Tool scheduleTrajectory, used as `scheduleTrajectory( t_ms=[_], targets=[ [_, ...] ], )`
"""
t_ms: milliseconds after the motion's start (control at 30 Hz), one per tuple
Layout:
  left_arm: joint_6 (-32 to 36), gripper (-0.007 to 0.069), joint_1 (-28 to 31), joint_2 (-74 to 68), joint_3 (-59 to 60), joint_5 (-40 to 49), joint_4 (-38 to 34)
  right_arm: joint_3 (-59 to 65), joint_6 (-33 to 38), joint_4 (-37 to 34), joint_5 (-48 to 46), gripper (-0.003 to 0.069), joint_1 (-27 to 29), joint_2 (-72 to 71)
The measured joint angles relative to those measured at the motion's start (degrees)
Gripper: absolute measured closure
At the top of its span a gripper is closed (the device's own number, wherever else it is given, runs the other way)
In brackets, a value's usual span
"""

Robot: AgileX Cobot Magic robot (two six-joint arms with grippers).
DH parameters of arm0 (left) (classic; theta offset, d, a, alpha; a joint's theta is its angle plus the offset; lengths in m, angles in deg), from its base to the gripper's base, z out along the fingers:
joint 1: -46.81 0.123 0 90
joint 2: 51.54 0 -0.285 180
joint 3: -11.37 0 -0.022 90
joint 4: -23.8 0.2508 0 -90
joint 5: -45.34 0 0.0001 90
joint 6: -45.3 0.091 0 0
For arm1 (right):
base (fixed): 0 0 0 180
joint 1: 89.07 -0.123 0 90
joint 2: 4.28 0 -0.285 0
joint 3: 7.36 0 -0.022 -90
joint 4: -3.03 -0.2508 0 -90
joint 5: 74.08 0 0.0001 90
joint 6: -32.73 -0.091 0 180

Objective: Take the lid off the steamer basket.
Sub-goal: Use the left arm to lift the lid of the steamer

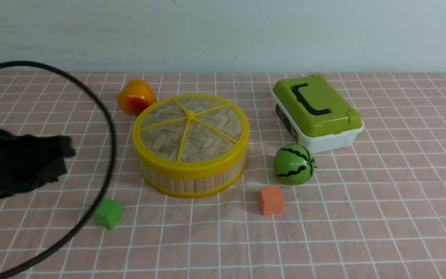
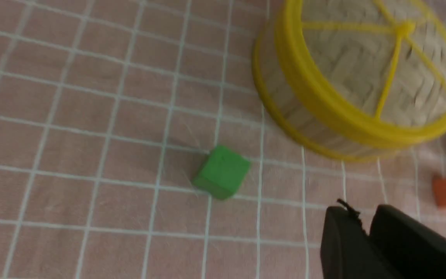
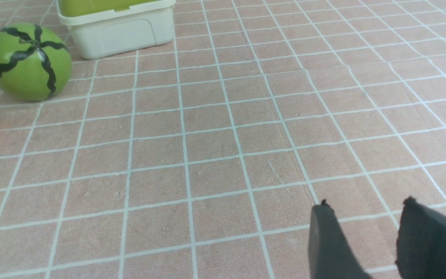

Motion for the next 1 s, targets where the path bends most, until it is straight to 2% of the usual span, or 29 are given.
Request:
scheduleTrajectory(
  t_ms=[100,267,467,667,833,1000],
  targets=[
    [1.76,0.0521,-3.8,-9.04,-8.31,5.85,0.0,0.0,0.0,0.0,0.0,0.0418,0.0,0.0],
    [3.18,0.051,-7.93,-22.82,-22.28,10.8,2.33,0.0,0.0,0.0,0.0,0.0418,0.0,0.0],
    [3.55,0.0473,-10.42,-37.33,-41.22,17.46,5.57,0.0,0.0,0.0,0.0,0.0418,0.0,0.0],
    [6.15,0.0388,-10.47,-48.03,-56.32,18.09,7.62,0.0,0.0,0.0,0.0,0.0418,0.0,0.0],
    [8.31,0.0327,-10.47,-54.38,-63.67,18.69,9.77,0.0,0.0,0.0,0.0,0.0418,0.0,0.0],
    [8.79,0.0316,-10.47,-58.27,-66.95,17.48,12.3,0.0,0.0,0.0,0.0,0.0418,0.0,0.0]
  ],
)
